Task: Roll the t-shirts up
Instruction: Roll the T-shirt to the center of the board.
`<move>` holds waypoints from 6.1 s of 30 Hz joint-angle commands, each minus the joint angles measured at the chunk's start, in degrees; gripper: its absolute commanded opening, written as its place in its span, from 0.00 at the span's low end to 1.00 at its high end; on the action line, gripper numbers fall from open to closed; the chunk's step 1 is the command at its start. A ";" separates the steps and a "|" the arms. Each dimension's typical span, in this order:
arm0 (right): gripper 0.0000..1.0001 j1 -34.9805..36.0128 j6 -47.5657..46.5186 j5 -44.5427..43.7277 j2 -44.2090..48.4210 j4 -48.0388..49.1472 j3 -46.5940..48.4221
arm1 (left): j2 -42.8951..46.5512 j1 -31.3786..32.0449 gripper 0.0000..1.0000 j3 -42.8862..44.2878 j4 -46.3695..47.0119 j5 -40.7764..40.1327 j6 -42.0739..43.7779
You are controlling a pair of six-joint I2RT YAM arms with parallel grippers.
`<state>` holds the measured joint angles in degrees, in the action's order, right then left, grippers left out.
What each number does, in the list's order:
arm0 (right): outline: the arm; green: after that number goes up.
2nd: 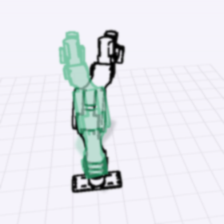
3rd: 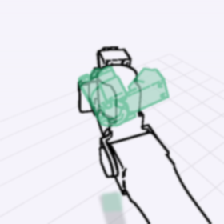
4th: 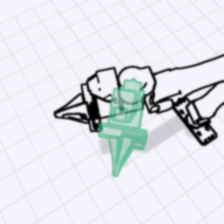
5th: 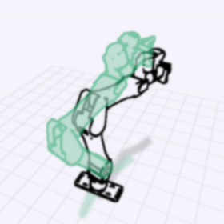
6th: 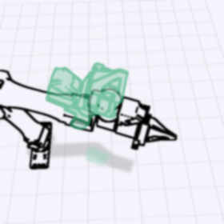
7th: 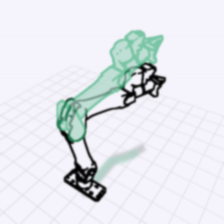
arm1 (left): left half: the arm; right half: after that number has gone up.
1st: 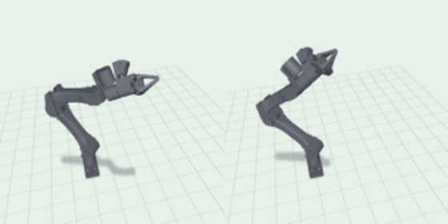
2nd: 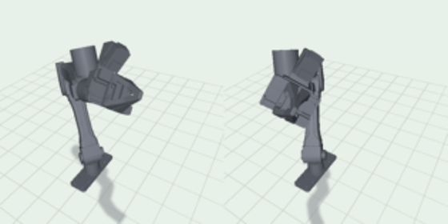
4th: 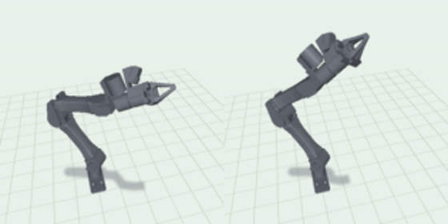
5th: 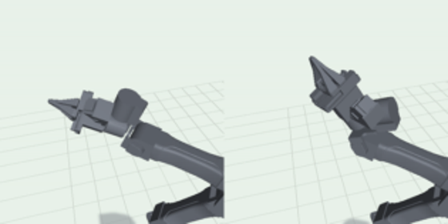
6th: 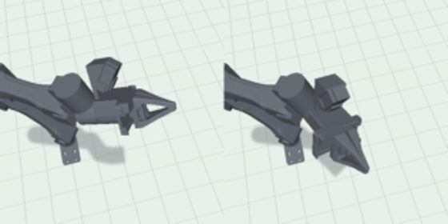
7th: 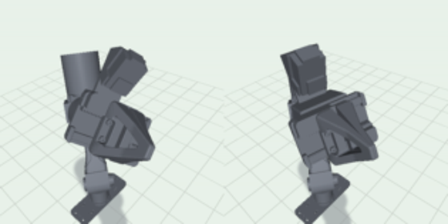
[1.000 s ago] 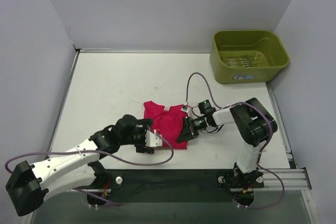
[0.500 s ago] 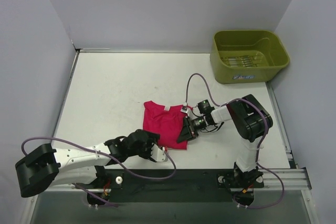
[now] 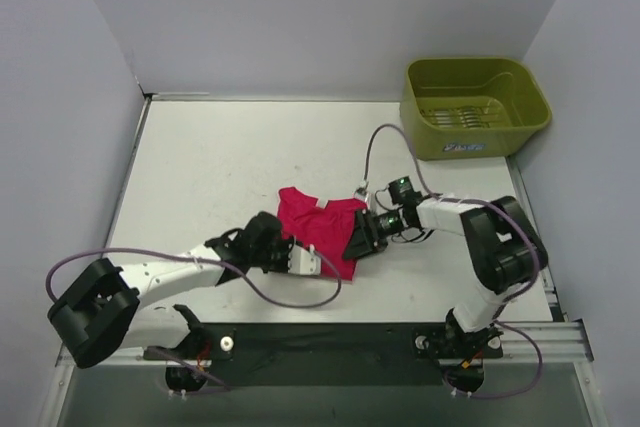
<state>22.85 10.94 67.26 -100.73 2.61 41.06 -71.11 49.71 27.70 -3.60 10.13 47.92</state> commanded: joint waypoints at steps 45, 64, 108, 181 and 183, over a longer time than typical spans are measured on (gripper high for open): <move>0.65 28.49 -39.34 -40.11 29.63 20.51 -17.33 | -35.94 -17.10 0.25 41.47 -61.09 44.27 21.60; 0.13 5.01 -35.10 1.98 -4.03 -24.30 17.38 | -55.36 -22.29 0.15 57.99 -86.93 47.79 34.61; 0.07 -1.23 -37.75 -16.37 -26.01 -55.79 39.01 | -44.63 -27.48 0.00 43.75 -86.49 43.23 25.38; 0.05 2.64 -32.82 -21.91 -47.72 -73.45 61.51 | -11.25 14.71 0.82 5.08 0.09 -34.13 -13.99; 0.05 2.64 -32.91 -22.09 -47.72 -73.45 61.33 | -10.81 12.35 0.66 5.69 -4.28 -29.77 -15.57</move>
<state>26.48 -27.07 55.35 -142.63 -71.96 103.74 -81.43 65.14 34.61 -4.36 -23.16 33.85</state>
